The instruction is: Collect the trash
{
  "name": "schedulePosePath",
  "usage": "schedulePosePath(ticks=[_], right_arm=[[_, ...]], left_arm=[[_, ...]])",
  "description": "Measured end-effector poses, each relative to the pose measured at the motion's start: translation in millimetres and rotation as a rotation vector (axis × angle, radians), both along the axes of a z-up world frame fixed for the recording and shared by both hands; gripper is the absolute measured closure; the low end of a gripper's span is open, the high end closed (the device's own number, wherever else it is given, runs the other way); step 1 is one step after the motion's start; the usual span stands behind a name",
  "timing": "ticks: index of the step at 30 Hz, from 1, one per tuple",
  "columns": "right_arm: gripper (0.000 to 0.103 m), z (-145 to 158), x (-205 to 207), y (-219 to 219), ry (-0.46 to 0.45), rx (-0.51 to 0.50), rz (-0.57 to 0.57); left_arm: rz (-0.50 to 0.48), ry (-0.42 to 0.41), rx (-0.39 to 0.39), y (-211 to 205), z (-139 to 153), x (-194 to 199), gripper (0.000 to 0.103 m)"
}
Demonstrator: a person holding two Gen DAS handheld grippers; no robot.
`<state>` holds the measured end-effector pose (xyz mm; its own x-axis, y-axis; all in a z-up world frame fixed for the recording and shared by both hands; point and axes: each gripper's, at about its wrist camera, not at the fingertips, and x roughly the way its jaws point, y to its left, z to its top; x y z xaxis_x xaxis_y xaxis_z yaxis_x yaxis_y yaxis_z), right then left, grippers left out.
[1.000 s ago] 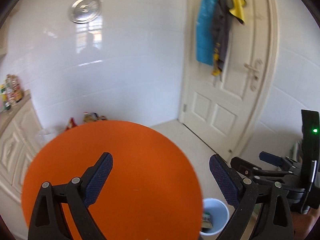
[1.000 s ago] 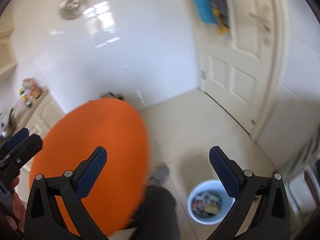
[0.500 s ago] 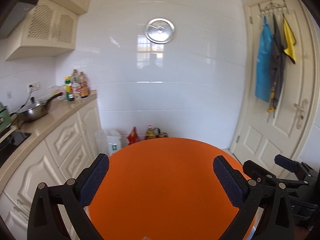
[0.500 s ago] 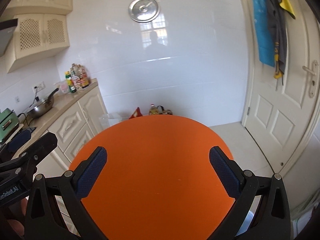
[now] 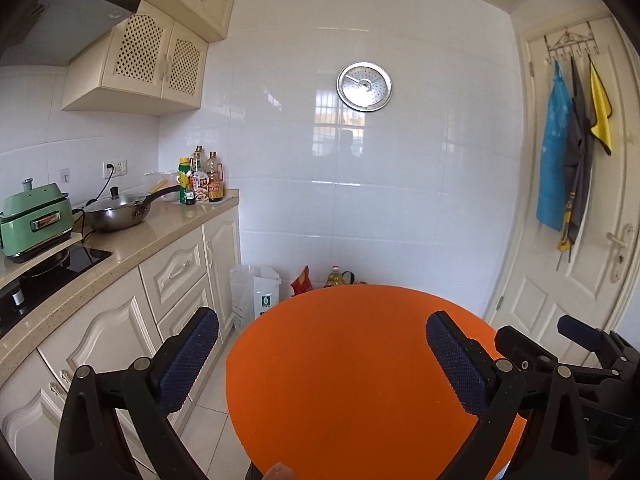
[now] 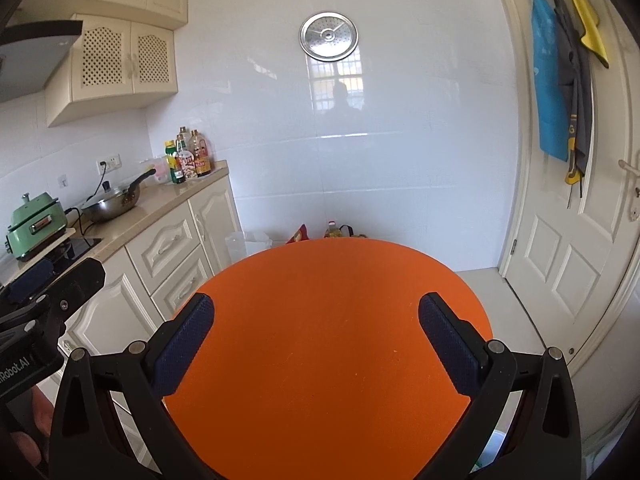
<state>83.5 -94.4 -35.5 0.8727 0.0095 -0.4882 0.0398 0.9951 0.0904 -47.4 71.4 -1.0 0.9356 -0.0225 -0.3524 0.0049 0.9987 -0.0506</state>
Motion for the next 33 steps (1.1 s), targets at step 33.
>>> schedulePosePath(ticks=[33], right_arm=[[0.0, 16.7, -55.5, -5.3, -0.078, -0.033, -0.049]], left_arm=[[-0.008, -0.068, 0.0, -27.2, -0.1, -95.4, 0.001]])
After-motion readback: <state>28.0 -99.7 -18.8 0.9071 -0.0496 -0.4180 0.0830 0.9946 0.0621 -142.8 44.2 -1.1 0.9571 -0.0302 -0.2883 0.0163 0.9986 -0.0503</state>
